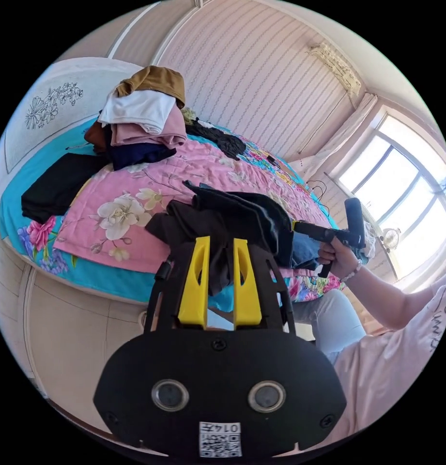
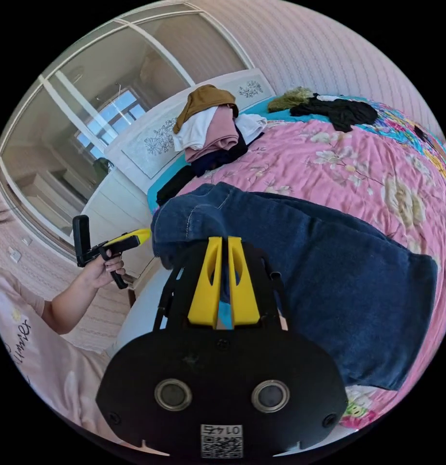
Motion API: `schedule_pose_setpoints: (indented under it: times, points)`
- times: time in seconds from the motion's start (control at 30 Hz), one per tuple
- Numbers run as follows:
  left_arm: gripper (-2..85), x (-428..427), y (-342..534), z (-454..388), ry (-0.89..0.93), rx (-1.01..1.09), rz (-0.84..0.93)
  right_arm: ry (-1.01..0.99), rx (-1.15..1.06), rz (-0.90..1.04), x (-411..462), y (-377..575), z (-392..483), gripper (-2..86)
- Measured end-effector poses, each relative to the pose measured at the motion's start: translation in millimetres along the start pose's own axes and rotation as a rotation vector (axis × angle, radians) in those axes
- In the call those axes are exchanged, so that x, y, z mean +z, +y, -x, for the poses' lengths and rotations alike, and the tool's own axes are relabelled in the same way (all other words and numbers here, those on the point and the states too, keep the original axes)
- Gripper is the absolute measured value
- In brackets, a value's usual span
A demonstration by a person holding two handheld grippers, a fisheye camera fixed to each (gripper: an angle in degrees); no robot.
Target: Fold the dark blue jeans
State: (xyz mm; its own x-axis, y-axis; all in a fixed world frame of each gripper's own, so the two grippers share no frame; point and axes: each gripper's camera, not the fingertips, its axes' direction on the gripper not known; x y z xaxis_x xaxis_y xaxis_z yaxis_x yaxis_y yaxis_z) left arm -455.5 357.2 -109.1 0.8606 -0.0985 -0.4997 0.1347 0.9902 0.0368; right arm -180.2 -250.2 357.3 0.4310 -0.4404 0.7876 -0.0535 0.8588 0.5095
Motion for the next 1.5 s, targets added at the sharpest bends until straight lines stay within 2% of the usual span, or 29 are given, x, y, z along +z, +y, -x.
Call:
schedule_pose_setpoints:
  times: [0.13,0.27,0.33,0.43,0.5,0.6,0.63,0.7,0.77,0.83,1.03,1.27,1.33,1.43,1.5]
  points:
    - [11.8,21,-1,1,-0.066,0.034,0.059,0.139,0.163,-0.081,-20,3,-29,1.1]
    - [13.5,41,3,15,-0.083,0.012,0.107,0.239,0.512,-0.174,-51,23,-78,1.1]
    - [14.2,51,4,23,-0.058,-0.024,0.127,0.233,0.503,-0.253,-68,34,-71,1.8]
    - [14.8,68,3,30,-0.039,-0.041,0.169,0.166,0.190,-0.324,-69,38,-7,4.9]
    - [14.4,75,-2,37,-0.021,-0.048,0.209,0.075,-0.092,-0.238,-34,32,55,9.7]
    - [12.1,76,-5,48,0.012,-0.071,0.217,0.032,-0.305,-0.026,38,19,107,15.1]
    - [11.4,75,-5,50,0.014,-0.073,0.213,0.053,-0.313,0.020,54,17,112,15.4]
    - [7.2,69,-4,57,0.012,-0.081,0.183,0.088,-0.231,0.237,113,8,110,11.4]
    - [5.2,62,-3,63,0.017,-0.091,0.165,0.054,-0.155,0.316,130,2,111,8.2]
    - [4.1,50,-3,69,0.002,-0.091,0.124,0.008,-0.216,0.271,127,-4,126,6.0]
    - [2.6,-25,-28,114,-0.084,-0.155,-0.150,-0.138,-0.467,0.250,146,-64,201,4.4]
    - [4.1,-130,-106,164,-0.359,-0.017,-0.408,-0.109,-0.627,-0.032,159,-177,317,5.6]
    - [4.7,-136,-115,187,-0.405,-0.032,-0.406,-0.079,-0.644,-0.039,173,-193,331,6.5]
    - [4.9,-121,-108,243,-0.473,-0.187,-0.306,-0.041,-0.653,0.064,197,-199,322,7.4]
    - [4.6,-107,-80,278,-0.340,-0.289,-0.206,-0.033,-0.641,0.087,192,-181,289,10.1]
